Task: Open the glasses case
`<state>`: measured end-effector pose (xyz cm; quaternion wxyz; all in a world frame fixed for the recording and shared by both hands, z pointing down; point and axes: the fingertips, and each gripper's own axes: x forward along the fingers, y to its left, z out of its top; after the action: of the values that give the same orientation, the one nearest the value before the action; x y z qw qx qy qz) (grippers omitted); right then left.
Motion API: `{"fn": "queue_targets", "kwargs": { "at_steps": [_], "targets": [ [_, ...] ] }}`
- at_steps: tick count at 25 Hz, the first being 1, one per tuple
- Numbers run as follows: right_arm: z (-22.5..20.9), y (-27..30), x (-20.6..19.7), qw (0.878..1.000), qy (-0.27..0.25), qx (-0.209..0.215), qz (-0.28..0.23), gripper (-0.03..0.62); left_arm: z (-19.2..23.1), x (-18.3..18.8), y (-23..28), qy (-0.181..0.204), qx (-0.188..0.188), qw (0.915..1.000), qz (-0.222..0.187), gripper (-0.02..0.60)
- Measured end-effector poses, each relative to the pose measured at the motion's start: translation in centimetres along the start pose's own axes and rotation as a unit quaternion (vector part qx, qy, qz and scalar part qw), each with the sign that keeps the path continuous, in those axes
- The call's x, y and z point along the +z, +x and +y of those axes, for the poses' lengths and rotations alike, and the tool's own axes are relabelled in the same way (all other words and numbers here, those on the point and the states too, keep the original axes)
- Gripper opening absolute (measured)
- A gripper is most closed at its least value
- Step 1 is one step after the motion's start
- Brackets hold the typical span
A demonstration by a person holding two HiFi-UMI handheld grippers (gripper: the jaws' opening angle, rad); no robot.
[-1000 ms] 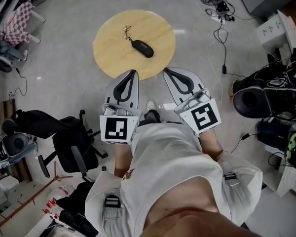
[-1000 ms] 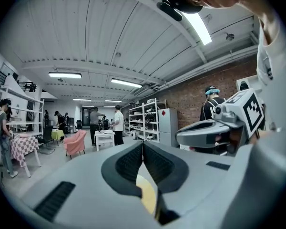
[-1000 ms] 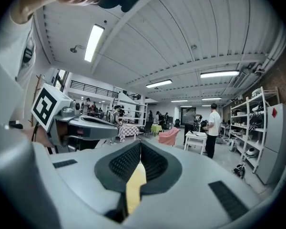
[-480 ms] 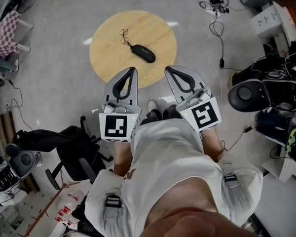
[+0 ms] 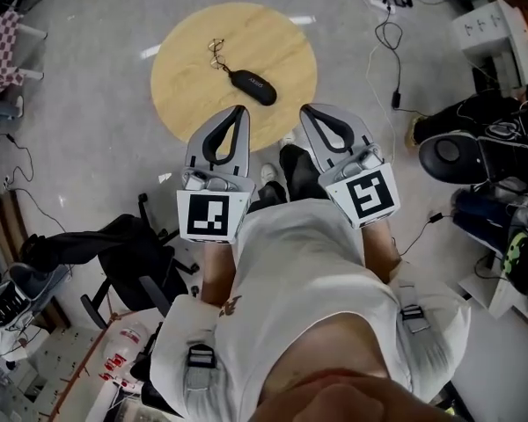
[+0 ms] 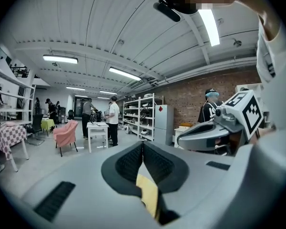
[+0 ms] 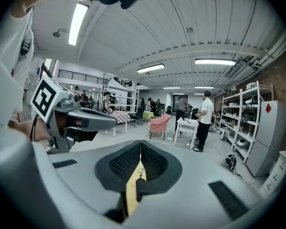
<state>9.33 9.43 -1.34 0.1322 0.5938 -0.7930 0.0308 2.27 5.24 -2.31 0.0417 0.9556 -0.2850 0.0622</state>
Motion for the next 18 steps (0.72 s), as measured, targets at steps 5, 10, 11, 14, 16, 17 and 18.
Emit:
{"fn": "queue_targets", "kwargs": {
  "at_steps": [5, 10, 11, 14, 16, 17, 18],
  "targets": [
    [-2.2, 2.6, -0.6, 0.999, 0.004, 0.032, 0.002, 0.020, 1.1, -1.2, 2.6, 0.009, 0.016, 0.9997, 0.018, 0.020],
    [-4.7, 6.2, -2.0, 0.998, 0.012, 0.065, 0.021, 0.020, 3.0, -2.6, 5.9, -0.027, 0.046, 0.9979, 0.037, 0.020],
    [-5.2, 6.8, -2.4, 0.997, 0.014, 0.072, 0.025, 0.020, 3.2, -2.9, 6.6, -0.028, 0.048, 0.9976, 0.042, 0.020],
    [-6.6, 8.7, -3.8, 0.995, 0.013, 0.093, 0.040, 0.020, 3.8, -3.9, 8.9, -0.038, 0.058, 0.9962, 0.053, 0.020],
    [-7.3, 9.9, -4.9, 0.993, 0.020, 0.105, 0.049, 0.020, 4.2, -4.8, 10.2, -0.045, 0.065, 0.9950, 0.061, 0.020],
    [-7.6, 10.5, -5.5, 0.992, 0.023, 0.110, 0.053, 0.020, 4.4, -5.4, 10.7, -0.048, 0.067, 0.9944, 0.065, 0.020],
    [-7.7, 11.0, -6.1, 0.991, 0.024, 0.115, 0.057, 0.020, 4.7, -6.0, 11.2, -0.051, 0.071, 0.9937, 0.070, 0.020]
  ]
}}
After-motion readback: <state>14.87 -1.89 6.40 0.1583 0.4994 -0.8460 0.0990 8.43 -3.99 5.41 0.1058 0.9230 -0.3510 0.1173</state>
